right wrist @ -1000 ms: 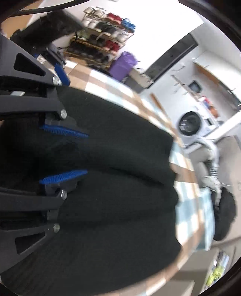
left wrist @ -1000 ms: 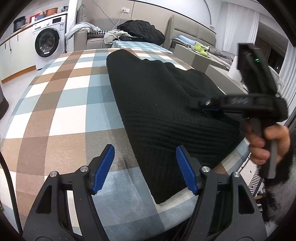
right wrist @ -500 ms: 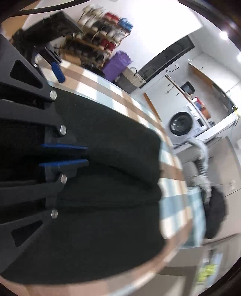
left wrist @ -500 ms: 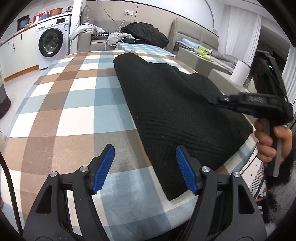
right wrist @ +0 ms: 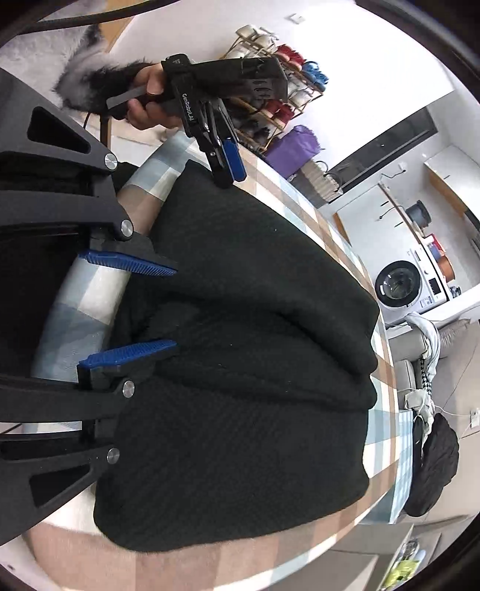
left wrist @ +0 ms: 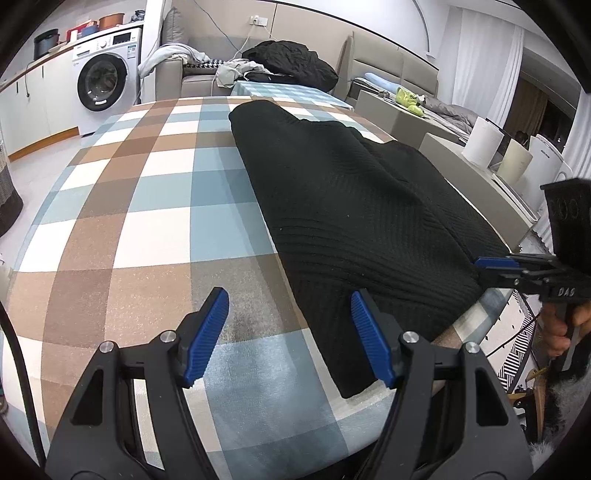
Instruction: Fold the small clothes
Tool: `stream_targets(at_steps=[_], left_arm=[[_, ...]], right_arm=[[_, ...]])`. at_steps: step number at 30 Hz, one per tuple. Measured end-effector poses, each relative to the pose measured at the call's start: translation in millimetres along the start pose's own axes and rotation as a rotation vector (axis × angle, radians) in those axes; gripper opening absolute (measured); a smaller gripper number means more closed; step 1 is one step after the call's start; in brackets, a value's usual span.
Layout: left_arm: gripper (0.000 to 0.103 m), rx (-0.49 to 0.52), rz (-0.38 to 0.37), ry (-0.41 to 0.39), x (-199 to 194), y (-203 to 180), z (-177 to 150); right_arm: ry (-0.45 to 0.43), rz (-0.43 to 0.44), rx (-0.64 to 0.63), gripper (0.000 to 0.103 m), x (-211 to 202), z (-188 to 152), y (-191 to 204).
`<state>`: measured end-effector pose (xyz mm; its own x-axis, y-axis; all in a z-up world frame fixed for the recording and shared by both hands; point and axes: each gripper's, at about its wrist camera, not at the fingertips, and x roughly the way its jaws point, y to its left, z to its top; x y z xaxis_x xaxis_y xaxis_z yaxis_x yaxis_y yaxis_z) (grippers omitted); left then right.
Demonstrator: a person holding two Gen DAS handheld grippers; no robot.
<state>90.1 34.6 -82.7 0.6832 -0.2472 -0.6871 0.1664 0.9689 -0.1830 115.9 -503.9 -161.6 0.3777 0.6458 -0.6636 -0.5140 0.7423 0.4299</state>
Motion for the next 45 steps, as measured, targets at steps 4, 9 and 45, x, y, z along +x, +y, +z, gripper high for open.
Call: stream_targets(at_steps=[4, 9, 45], left_arm=[[0.066, -0.002, 0.008, -0.018, -2.1, -0.4, 0.2], [0.066, -0.026, 0.007, -0.023, -3.0, 4.6, 0.3], [0.068, -0.053, -0.035, 0.021, 9.6, 4.9, -0.6]], right_arm=[[0.008, -0.018, -0.040, 0.042, 9.1, 9.3, 2.4], [0.062, -0.037, -0.060, 0.042, 11.1, 0.0, 8.8], [-0.031, -0.099, 0.201, 0.032, 68.5, 111.4, -12.2]])
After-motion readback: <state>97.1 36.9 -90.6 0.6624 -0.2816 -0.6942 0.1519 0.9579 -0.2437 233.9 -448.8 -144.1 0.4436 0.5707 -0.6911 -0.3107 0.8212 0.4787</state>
